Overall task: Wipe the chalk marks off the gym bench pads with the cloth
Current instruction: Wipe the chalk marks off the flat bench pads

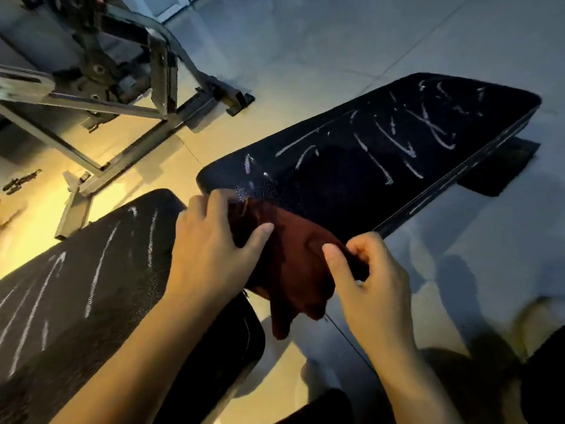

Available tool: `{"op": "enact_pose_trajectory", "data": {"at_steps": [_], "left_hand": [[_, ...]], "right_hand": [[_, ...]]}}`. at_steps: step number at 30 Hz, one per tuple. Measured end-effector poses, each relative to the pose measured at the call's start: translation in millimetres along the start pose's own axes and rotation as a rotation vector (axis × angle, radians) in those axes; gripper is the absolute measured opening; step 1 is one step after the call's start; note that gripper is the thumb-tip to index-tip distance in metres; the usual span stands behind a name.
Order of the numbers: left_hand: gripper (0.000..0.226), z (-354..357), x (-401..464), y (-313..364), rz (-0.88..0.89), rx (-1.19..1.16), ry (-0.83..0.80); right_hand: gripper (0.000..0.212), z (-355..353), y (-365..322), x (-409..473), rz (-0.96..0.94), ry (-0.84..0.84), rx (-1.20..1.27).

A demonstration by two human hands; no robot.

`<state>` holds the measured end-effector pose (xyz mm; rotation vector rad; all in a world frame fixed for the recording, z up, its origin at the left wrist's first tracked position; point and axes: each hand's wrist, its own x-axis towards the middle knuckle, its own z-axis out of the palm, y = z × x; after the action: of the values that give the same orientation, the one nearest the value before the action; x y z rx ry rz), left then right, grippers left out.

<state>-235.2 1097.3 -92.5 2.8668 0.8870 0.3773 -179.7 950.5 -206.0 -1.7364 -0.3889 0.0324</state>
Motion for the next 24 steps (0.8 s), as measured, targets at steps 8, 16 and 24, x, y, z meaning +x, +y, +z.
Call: {"op": "enact_pose_trajectory", "data": {"at_steps": [8,16,24], "left_hand": [[0.045,-1.0,-1.9,4.6,-0.048,-0.095,-0.034],[0.031,-33.1,-2.0,-10.6,-0.027,-0.301,-0.105],[0.022,-22.8,44.3,-2.2,0.059,-0.545,-0.131]], "right_hand": [[0.028,-0.2,-10.8,10.6,-0.063,0.1,-0.07],[0.025,-2.7,-24.2,24.4,-0.133,0.119,-0.303],[0.023,2.3,-49.8,26.3,-0.247,-0.149,-0.424]]}}
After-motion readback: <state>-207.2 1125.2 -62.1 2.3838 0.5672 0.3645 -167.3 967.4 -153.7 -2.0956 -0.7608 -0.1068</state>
